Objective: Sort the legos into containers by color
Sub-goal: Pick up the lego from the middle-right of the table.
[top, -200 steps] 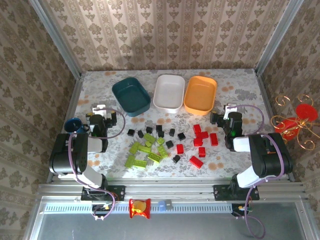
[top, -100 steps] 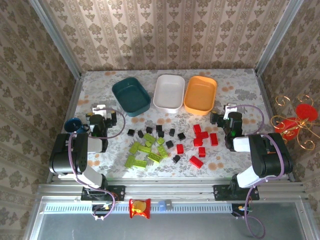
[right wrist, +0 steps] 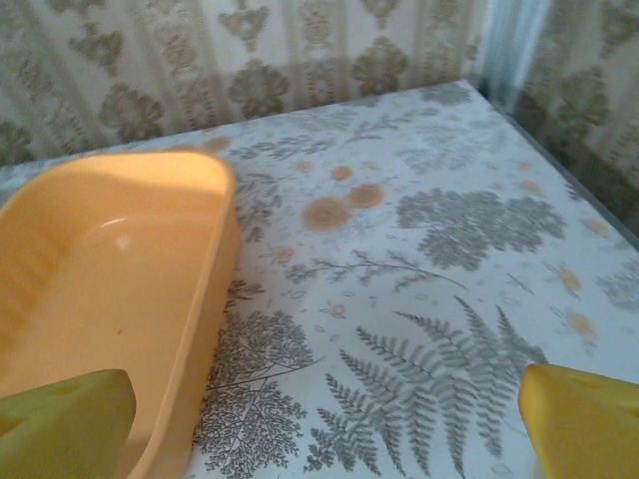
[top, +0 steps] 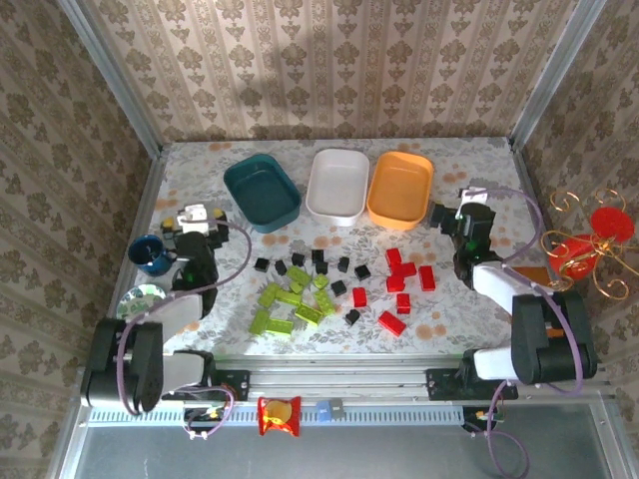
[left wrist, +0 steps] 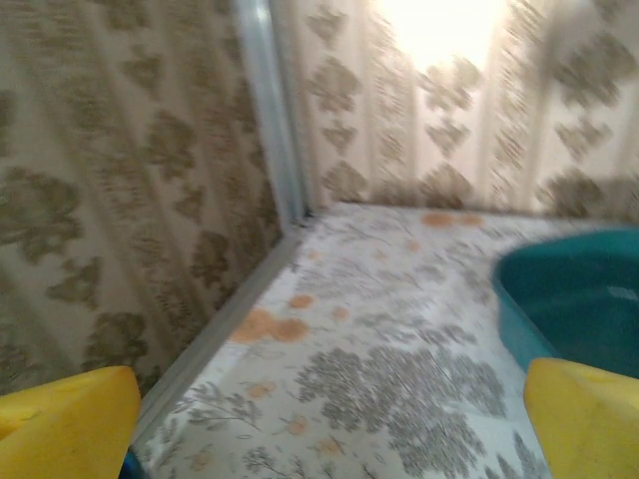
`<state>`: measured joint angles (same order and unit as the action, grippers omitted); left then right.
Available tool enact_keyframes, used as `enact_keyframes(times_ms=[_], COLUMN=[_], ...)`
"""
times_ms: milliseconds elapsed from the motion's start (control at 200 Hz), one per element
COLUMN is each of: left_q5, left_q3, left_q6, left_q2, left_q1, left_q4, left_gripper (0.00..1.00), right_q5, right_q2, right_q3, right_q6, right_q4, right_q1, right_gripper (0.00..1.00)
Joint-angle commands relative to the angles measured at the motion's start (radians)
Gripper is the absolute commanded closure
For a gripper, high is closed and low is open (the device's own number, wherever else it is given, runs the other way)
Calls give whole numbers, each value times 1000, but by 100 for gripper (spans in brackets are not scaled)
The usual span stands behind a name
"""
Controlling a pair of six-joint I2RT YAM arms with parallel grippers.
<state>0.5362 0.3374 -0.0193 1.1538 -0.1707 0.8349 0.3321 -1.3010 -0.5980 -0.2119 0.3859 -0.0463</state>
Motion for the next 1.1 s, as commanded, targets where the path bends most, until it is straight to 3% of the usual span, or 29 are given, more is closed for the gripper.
enact_keyframes(times_ms=[0, 110, 175, 235, 310, 415, 525, 730, 820, 945, 1095], left_q5=[224, 155, 36, -98, -267, -412, -454, -537, -621, -687, -698], left_q3=[39, 16, -30, -65, -81, -60, -61, -35, 29, 90, 121], left_q6=[-210, -492, -683, -841, -922, -955, -890, -971, -943, -878, -802], left_q2=[-28, -99, -156, -208, -238, -254, -256, -241, -242, -242, -255], left_q1=[-1, 11, 63, 151, 257, 333, 322, 320, 314, 245, 84], left_q4=[-64, -128, -156, -174, -160, -182, -113, -141, -256, -370, -503], left_gripper=[0, 0, 0, 0, 0, 0, 0, 0, 0, 0, 1], right_q5=[205, 189, 5, -53, -125, -162, -156, -72, -59, -75, -104], right_q2=[35, 33, 26, 22, 29, 17, 12, 24, 45, 96, 91], right_q3=[-76, -177, -152, -137, -125, -133, -109, -77, -63, -39, -40], right_q6=[-252, -665, -569, -569, -531, -490, -459, -450, -456, -457, -435], right_q4=[-301, -659, -571, -570, -586, -701, -774, -883, -913, -917, -915], right_q1=[-11, 18, 42, 42, 37, 4, -53, -178, -212, -232, -252], right_gripper=[0, 0, 0, 0, 0, 0, 5, 13, 14, 17, 25])
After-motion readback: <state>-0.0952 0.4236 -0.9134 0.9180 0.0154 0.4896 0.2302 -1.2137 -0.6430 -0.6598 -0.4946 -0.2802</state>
